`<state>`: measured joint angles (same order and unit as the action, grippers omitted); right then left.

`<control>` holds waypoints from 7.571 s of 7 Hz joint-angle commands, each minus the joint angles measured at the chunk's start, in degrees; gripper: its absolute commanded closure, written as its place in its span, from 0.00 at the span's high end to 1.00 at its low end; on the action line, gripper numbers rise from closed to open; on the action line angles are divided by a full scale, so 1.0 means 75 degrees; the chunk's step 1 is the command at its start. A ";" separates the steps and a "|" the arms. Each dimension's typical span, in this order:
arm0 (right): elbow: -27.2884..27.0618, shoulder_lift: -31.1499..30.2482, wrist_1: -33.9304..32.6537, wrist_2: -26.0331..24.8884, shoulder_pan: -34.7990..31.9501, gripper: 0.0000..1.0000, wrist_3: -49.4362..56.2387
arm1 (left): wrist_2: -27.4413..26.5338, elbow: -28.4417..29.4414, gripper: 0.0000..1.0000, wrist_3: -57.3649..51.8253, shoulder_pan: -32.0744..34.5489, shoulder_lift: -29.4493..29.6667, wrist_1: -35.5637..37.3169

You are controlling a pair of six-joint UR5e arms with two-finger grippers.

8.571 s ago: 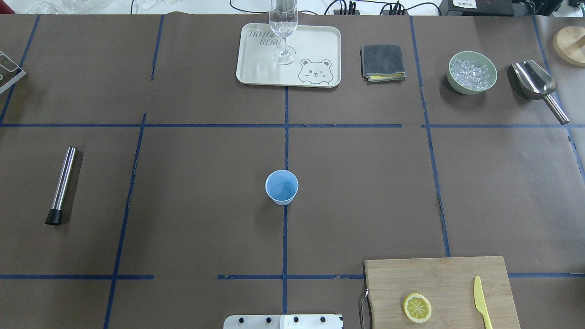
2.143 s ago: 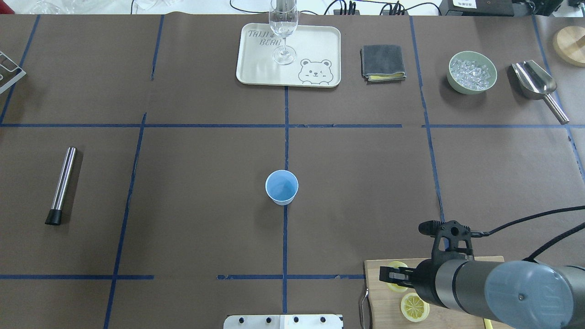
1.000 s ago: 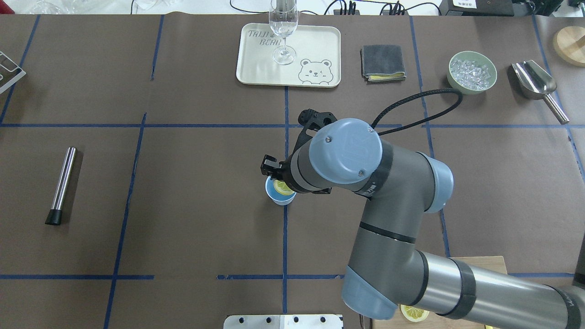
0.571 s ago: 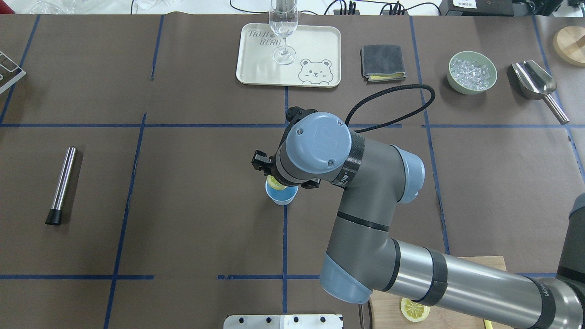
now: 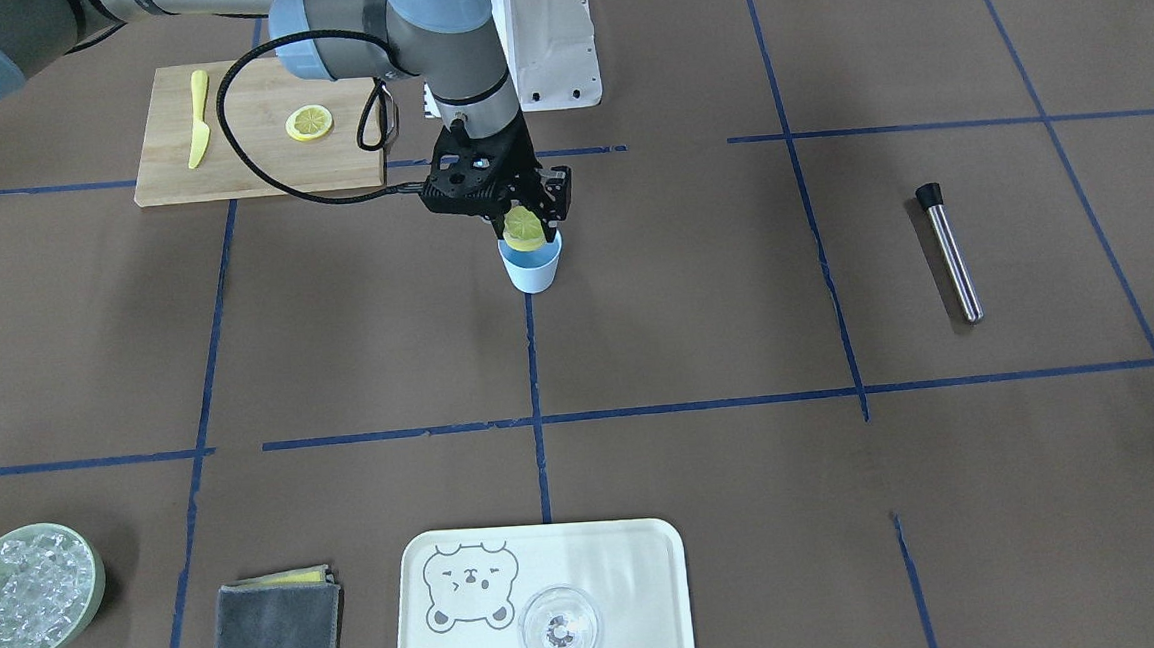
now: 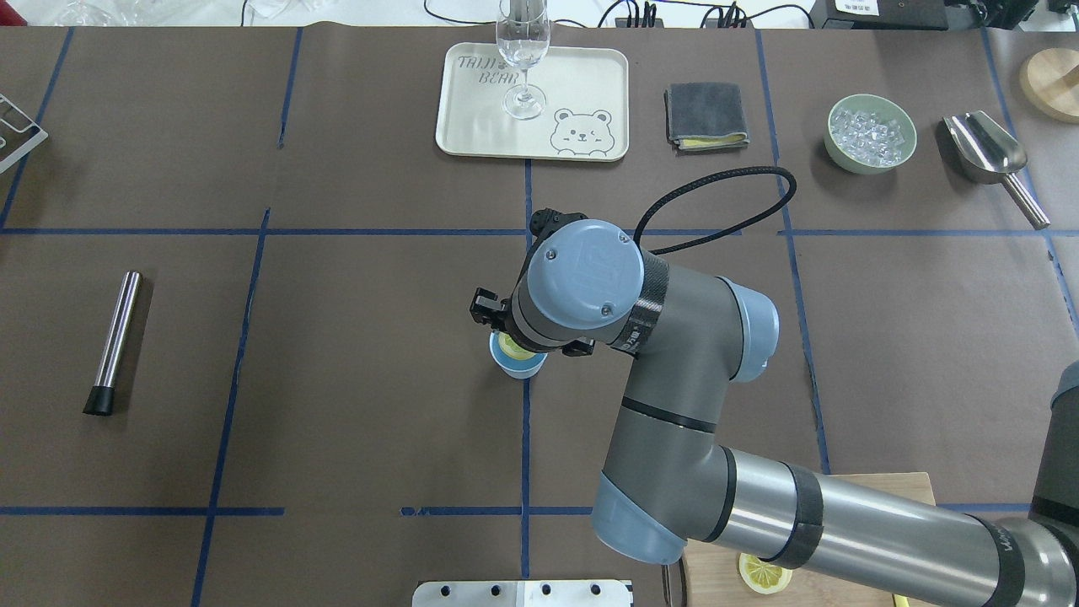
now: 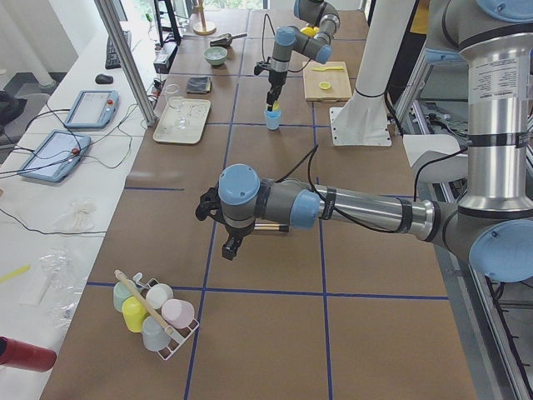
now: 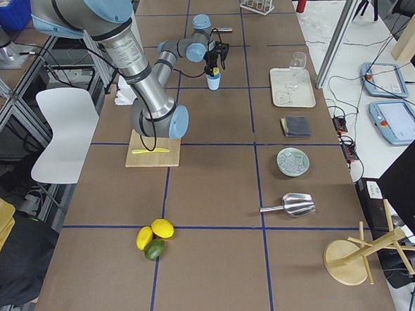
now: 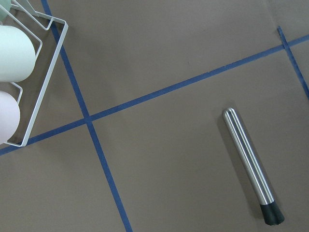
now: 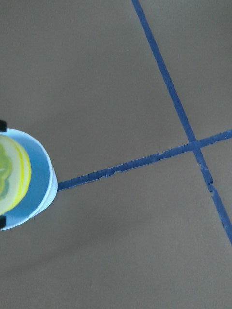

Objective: Squeeze lemon into cup
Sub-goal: 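Squeeze the lemon slice over the blue cup with the right gripper, then raise the right gripper from the cup while the left gripper reaches for the muddler, then grasp the steel muddler with the left gripper, then lift the muddler with the left gripper and carry it over the cup, then lower the muddler into the cup and press the lemon with the left gripper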

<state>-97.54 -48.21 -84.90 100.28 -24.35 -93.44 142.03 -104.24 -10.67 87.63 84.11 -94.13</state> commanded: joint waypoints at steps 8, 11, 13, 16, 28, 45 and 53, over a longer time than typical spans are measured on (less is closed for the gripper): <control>-0.0572 -0.0528 -0.0024 0.0897 -0.0406 0.90 0.0375 | -0.0082 0.0397 1.00 0.1931 -0.0547 0.0234 -0.0395; -0.2099 -0.2799 -0.0001 0.2396 -0.2056 1.00 0.2992 | -0.0662 0.0831 0.98 0.5304 -0.2383 0.0539 -0.2022; -0.2171 -0.3809 0.0023 0.3218 -0.3135 1.00 0.4856 | -0.1124 0.1239 0.96 0.6435 -0.3394 0.1028 -0.2238; -0.2310 -0.4329 0.0023 0.3609 -0.3469 1.00 0.5475 | -0.1710 0.2308 0.93 0.6697 -0.4088 0.1781 -0.2262; -0.2335 -0.4400 0.0023 0.3621 -0.3445 1.00 0.5405 | -0.1734 0.2356 0.00 0.6638 -0.4324 0.1770 -0.2227; -0.2370 -0.4599 0.0023 0.3574 -0.3527 1.00 0.5358 | -1.0909 0.0383 0.00 0.5858 -0.8999 0.4547 -0.7933; -0.2370 -0.4587 0.0023 0.3586 -0.3527 1.00 0.5369 | -1.2750 0.0796 0.00 0.4072 -1.0148 0.4722 -0.9621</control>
<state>-115.31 -82.58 -84.73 127.17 -50.80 -53.21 46.62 -98.92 20.83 11.68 119.14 -166.27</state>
